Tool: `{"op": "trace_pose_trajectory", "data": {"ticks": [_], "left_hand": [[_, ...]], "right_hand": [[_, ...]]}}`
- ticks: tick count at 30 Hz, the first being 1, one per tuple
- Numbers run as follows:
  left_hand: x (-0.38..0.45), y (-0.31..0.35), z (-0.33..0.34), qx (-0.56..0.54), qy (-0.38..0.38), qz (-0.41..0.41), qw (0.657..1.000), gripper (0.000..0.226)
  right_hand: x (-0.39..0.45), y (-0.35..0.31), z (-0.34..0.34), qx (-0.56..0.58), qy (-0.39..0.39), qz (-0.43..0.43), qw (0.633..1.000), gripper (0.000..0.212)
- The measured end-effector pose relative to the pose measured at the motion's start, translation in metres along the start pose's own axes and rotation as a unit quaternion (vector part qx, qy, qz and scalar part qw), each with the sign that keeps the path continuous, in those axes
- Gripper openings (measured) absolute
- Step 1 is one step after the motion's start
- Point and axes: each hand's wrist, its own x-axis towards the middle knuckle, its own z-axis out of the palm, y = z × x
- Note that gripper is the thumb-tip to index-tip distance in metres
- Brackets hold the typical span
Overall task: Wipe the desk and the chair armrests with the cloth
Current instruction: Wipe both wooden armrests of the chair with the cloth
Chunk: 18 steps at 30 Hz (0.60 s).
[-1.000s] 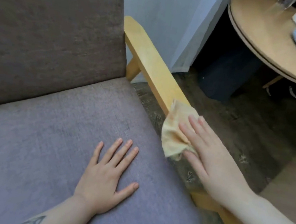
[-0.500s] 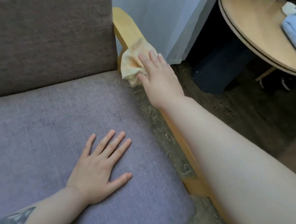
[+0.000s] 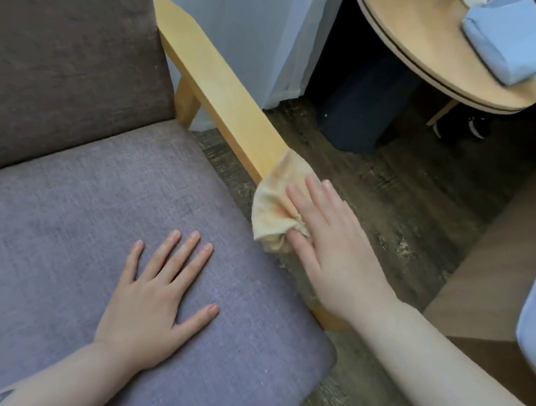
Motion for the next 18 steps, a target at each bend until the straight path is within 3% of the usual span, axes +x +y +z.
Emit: {"op": "trace_pose_trajectory", "data": {"ticks": [4,7,12,18], "left_hand": [[0.000,0.000,0.001,0.006,0.000,0.002,1.000,0.077],[0.001,0.000,0.000,0.006,-0.003,0.002,1.000,0.077],[0.001,-0.001,-0.002,-0.004,-0.006,0.004,1.000,0.078],[0.000,0.000,-0.003,-0.013,0.002,0.002,1.000,0.077]], "right_hand": [[0.103,-0.037,0.015,-0.026,0.033,-0.005,0.999,0.051],[0.121,-0.044,0.019,-0.021,0.032,-0.003,0.999,0.050],[0.020,-0.008,0.006,0.012,0.005,-0.040,0.999,0.051],[-0.077,0.026,-0.008,0.004,-0.052,-0.015,0.999,0.056]]}}
